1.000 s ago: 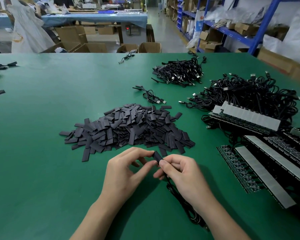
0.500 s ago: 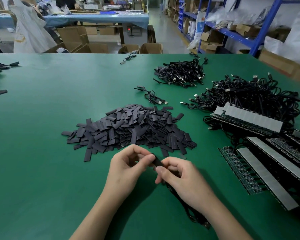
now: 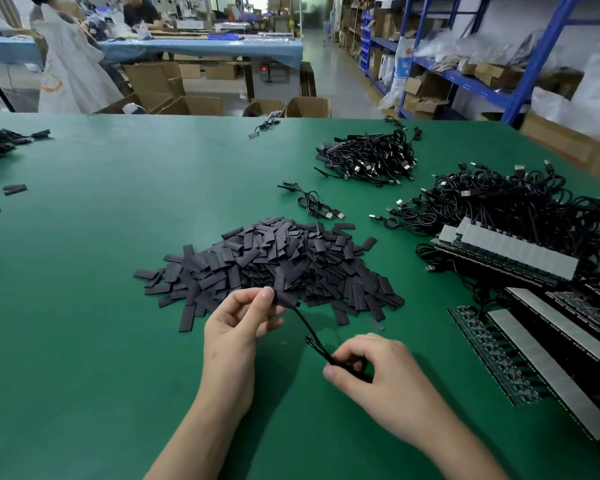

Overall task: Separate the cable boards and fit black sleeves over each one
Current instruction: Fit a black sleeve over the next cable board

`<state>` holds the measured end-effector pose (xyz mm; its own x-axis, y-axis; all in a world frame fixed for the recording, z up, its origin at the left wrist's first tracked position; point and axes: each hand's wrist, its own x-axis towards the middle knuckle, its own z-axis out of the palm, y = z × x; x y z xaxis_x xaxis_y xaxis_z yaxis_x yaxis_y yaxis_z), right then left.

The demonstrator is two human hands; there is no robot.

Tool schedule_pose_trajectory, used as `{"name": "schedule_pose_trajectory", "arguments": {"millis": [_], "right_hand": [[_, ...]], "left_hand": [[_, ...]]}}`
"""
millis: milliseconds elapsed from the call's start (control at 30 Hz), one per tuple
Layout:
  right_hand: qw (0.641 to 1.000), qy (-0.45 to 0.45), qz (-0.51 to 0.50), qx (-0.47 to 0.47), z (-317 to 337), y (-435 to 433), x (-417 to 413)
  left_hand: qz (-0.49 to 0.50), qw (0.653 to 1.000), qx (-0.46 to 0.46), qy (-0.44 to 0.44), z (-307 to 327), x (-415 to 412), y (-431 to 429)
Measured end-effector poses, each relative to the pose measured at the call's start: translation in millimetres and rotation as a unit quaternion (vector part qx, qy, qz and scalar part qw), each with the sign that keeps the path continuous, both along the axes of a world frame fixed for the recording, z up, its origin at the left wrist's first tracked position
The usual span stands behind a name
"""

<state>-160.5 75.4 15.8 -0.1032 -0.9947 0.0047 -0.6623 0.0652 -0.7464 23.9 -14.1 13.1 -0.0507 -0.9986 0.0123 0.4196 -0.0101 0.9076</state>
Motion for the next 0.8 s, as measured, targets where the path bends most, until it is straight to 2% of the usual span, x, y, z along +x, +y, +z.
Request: {"name": "schedule_pose_trajectory", "arguments": {"millis": [100,200,300,467,633,800], "right_hand": [[0.999,-0.035,-0.022,-0.006,3,1,-1],[0.995,-0.066,-0.068,-0.032,14,-6,-6],[0.989,-0.058,-0.121,-0.055,28,-31,-14],[0.988,0.048,-0.133,-0.064,65,-123,-26],[0.981,0.137,-0.124,-0.060,100,-225,-27],[0.978,0.176,-0.100,-0.046,98,-240,-18]], "left_hand": [[0.009,1.000,0.005,0.009,-1,-1,-2],[0.019,0.999,0.016,-0.039,-2,-5,-1],[0.000,0.996,-0.002,-0.086,-3,-10,1],[-0.035,0.982,-0.074,-0.168,-6,-15,6],[-0.073,0.972,-0.101,-0.199,-5,-16,7],[-0.079,0.964,-0.111,-0.229,-6,-14,7]]}}
